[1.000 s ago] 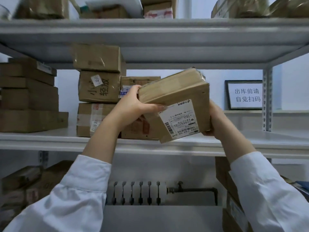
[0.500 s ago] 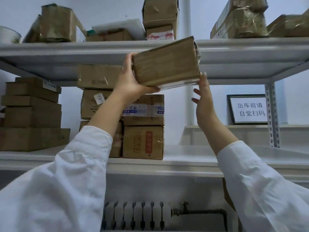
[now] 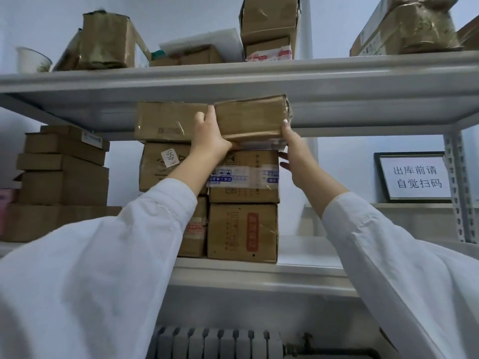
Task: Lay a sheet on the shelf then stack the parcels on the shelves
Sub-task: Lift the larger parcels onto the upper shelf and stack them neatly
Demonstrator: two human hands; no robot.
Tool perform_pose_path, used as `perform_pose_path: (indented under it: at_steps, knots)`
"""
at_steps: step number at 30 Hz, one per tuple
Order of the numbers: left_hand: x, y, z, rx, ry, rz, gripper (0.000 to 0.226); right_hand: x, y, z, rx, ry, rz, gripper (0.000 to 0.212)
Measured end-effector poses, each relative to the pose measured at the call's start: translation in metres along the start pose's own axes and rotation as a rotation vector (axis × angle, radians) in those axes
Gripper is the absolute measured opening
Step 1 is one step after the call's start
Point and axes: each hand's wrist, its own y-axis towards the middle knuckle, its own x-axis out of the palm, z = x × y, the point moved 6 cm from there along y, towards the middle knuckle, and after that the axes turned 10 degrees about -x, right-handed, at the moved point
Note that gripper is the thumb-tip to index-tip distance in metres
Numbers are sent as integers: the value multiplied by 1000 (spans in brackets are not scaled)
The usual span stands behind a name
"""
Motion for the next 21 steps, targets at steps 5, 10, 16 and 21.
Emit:
perform_pose_path:
  at_steps: [5, 10, 16, 21]
  knots:
    - [3, -8, -15, 117, 77, 161, 68, 8, 7, 17, -1, -52, -41, 39]
    - [15, -21, -26, 105, 196, 247, 47, 10, 9, 25, -25, -152, -40, 24]
    - [20, -49, -18, 72, 90, 345, 55, -3, -11, 26, -50, -140, -67, 36]
    - [32, -104, 7, 150, -209, 436, 57, -43, -51, 18, -253, -326, 60, 36]
